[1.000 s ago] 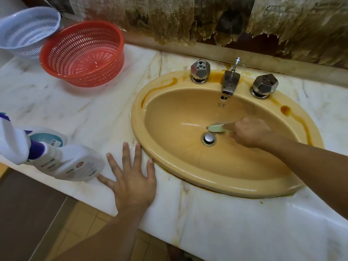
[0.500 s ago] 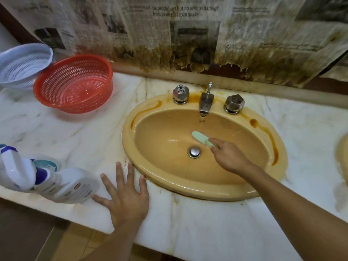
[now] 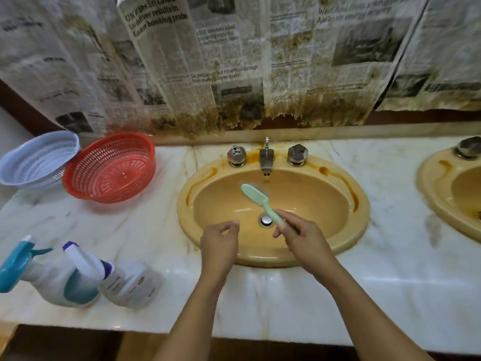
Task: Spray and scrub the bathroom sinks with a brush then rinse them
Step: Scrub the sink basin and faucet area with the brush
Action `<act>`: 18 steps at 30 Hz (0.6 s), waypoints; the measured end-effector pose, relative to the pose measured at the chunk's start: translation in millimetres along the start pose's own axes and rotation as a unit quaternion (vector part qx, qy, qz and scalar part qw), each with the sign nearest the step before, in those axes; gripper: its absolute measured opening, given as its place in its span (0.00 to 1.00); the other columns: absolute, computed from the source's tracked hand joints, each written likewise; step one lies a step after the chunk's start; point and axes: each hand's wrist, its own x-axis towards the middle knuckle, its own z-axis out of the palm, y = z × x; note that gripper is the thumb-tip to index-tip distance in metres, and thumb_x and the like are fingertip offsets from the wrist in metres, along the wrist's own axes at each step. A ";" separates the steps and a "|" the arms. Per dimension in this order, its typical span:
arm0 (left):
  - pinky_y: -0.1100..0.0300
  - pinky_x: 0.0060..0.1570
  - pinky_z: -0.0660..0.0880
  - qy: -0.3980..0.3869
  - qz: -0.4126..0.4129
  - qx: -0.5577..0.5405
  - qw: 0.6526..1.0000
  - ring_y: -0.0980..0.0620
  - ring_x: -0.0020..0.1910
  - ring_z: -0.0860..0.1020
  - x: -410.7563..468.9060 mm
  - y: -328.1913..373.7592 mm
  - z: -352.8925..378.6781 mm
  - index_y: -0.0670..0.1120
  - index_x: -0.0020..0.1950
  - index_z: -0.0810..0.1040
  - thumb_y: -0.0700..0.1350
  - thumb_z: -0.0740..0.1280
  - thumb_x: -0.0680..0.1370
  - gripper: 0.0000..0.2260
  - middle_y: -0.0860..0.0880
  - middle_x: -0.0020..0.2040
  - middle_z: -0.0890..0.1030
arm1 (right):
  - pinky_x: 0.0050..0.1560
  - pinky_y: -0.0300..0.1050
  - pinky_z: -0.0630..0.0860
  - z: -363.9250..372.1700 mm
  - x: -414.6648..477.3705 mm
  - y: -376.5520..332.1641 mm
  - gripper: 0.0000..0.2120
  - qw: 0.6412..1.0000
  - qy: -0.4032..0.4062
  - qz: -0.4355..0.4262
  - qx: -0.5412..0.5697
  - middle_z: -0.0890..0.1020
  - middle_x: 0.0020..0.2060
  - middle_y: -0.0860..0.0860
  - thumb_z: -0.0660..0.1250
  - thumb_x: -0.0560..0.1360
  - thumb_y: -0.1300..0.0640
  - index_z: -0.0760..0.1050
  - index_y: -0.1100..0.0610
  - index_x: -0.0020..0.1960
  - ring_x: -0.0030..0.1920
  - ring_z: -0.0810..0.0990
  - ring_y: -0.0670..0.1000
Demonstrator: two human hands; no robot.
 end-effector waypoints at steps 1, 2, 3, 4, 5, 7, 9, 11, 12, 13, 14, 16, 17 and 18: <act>0.57 0.50 0.69 -0.048 -0.018 -0.026 0.998 0.55 0.48 0.76 -0.3 15.5 5.6 0.50 0.48 0.83 0.54 0.67 0.83 0.10 0.54 0.46 0.81 | 0.43 0.40 0.69 2.7 -2.1 -0.5 0.15 1.000 0.004 -0.004 0.001 0.84 0.40 0.45 0.63 0.84 0.56 0.79 0.41 0.67 0.36 0.75 0.38; 0.57 0.52 0.68 -0.083 -0.038 -0.040 0.995 0.56 0.47 0.76 0.6 27.5 10.7 0.50 0.50 0.84 0.55 0.66 0.83 0.11 0.55 0.46 0.80 | 0.42 0.40 0.70 4.3 -3.2 -1.0 0.15 1.000 0.010 -0.009 -0.002 0.84 0.40 0.45 0.64 0.84 0.55 0.79 0.41 0.67 0.36 0.76 0.39; 0.57 0.54 0.67 -0.111 -0.045 -0.044 0.992 0.57 0.49 0.75 1.8 37.1 15.8 0.50 0.52 0.85 0.55 0.65 0.84 0.12 0.56 0.48 0.80 | 0.42 0.40 0.71 5.2 -3.2 -1.8 0.16 1.000 0.015 -0.014 -0.005 0.84 0.41 0.45 0.64 0.83 0.55 0.79 0.41 0.67 0.37 0.76 0.41; 0.57 0.54 0.67 -0.127 -0.044 -0.045 0.990 0.58 0.50 0.76 4.0 42.3 20.2 0.51 0.51 0.86 0.55 0.65 0.84 0.13 0.56 0.49 0.80 | 0.41 0.41 0.72 5.0 -2.5 -2.3 0.16 1.000 0.019 -0.020 -0.011 0.84 0.41 0.45 0.65 0.83 0.55 0.79 0.40 0.67 0.38 0.76 0.42; 0.58 0.53 0.67 -0.137 -0.042 -0.046 0.989 0.58 0.50 0.76 7.0 45.8 24.6 0.53 0.47 0.86 0.54 0.65 0.84 0.12 0.56 0.49 0.81 | 0.41 0.41 0.72 4.0 -1.9 -3.0 0.16 0.999 0.022 -0.025 -0.016 0.85 0.41 0.45 0.65 0.83 0.54 0.79 0.40 0.67 0.39 0.76 0.42; 0.57 0.54 0.68 -0.138 -0.055 -0.063 0.987 0.55 0.53 0.77 13.1 49.1 31.1 0.55 0.43 0.84 0.53 0.67 0.83 0.11 0.56 0.49 0.82 | 0.40 0.40 0.73 0.3 0.2 -3.4 0.17 0.999 0.022 -0.029 -0.030 0.85 0.41 0.44 0.65 0.83 0.55 0.79 0.39 0.66 0.37 0.76 0.42; 0.52 0.60 0.67 -0.155 -0.082 -0.074 0.982 0.50 0.59 0.76 18.7 49.0 36.7 0.54 0.45 0.85 0.54 0.68 0.83 0.10 0.53 0.55 0.84 | 0.39 0.40 0.73 -4.6 1.7 -3.1 0.18 0.998 0.017 -0.029 -0.044 0.84 0.41 0.43 0.65 0.82 0.56 0.79 0.38 0.66 0.36 0.74 0.42; 0.48 0.64 0.67 -0.178 -0.105 -0.079 0.975 0.49 0.62 0.77 23.2 47.7 43.3 0.51 0.51 0.86 0.55 0.68 0.82 0.10 0.51 0.58 0.84 | 0.42 0.41 0.75 -10.0 2.7 -1.0 0.17 0.998 0.016 -0.021 -0.048 0.85 0.43 0.41 0.66 0.82 0.55 0.79 0.39 0.66 0.37 0.75 0.41; 0.46 0.65 0.68 -0.184 -0.114 -0.083 0.973 0.50 0.62 0.77 25.5 47.5 46.5 0.49 0.54 0.85 0.54 0.67 0.83 0.11 0.51 0.57 0.85 | 0.46 0.42 0.77 -13.5 3.7 1.7 0.16 0.998 0.020 -0.013 -0.051 0.85 0.46 0.41 0.66 0.82 0.53 0.79 0.40 0.67 0.39 0.77 0.40; 0.45 0.66 0.68 -0.185 -0.122 -0.091 0.971 0.51 0.61 0.78 27.1 47.8 49.3 0.47 0.57 0.84 0.53 0.67 0.83 0.12 0.52 0.55 0.86 | 0.52 0.43 0.78 -17.7 4.3 4.3 0.15 0.998 0.028 -0.005 -0.057 0.86 0.50 0.42 0.66 0.81 0.51 0.80 0.42 0.67 0.44 0.79 0.40; 0.43 0.67 0.69 -0.184 -0.130 -0.099 0.969 0.51 0.60 0.79 29.5 47.4 51.0 0.45 0.59 0.83 0.52 0.66 0.84 0.12 0.52 0.51 0.87 | 0.57 0.44 0.78 -24.0 4.8 8.2 0.15 0.997 0.041 0.002 -0.068 0.85 0.54 0.43 0.66 0.81 0.50 0.80 0.43 0.67 0.50 0.80 0.42; 0.39 0.66 0.72 -0.177 -0.148 -0.107 0.967 0.51 0.57 0.81 35.0 44.0 51.5 0.43 0.61 0.81 0.50 0.64 0.85 0.13 0.50 0.52 0.86 | 0.62 0.43 0.75 -43.7 3.9 15.5 0.15 0.993 0.075 0.012 -0.086 0.83 0.61 0.44 0.65 0.82 0.48 0.79 0.45 0.68 0.58 0.79 0.43; 0.36 0.64 0.74 -0.176 -0.156 -0.110 0.966 0.48 0.57 0.82 37.9 41.2 50.5 0.42 0.62 0.80 0.49 0.63 0.86 0.13 0.48 0.55 0.85 | 0.61 0.40 0.73 -57.1 2.9 19.6 0.16 0.991 0.094 0.015 -0.094 0.82 0.63 0.44 0.65 0.82 0.47 0.78 0.46 0.69 0.60 0.78 0.44; 0.36 0.61 0.76 -0.178 -0.164 -0.111 0.964 0.46 0.56 0.83 41.5 38.0 49.0 0.42 0.63 0.78 0.48 0.61 0.86 0.12 0.45 0.57 0.84 | 0.61 0.39 0.71 -72.4 1.6 24.1 0.17 0.987 0.118 0.021 -0.103 0.81 0.64 0.45 0.64 0.83 0.48 0.78 0.48 0.70 0.61 0.77 0.44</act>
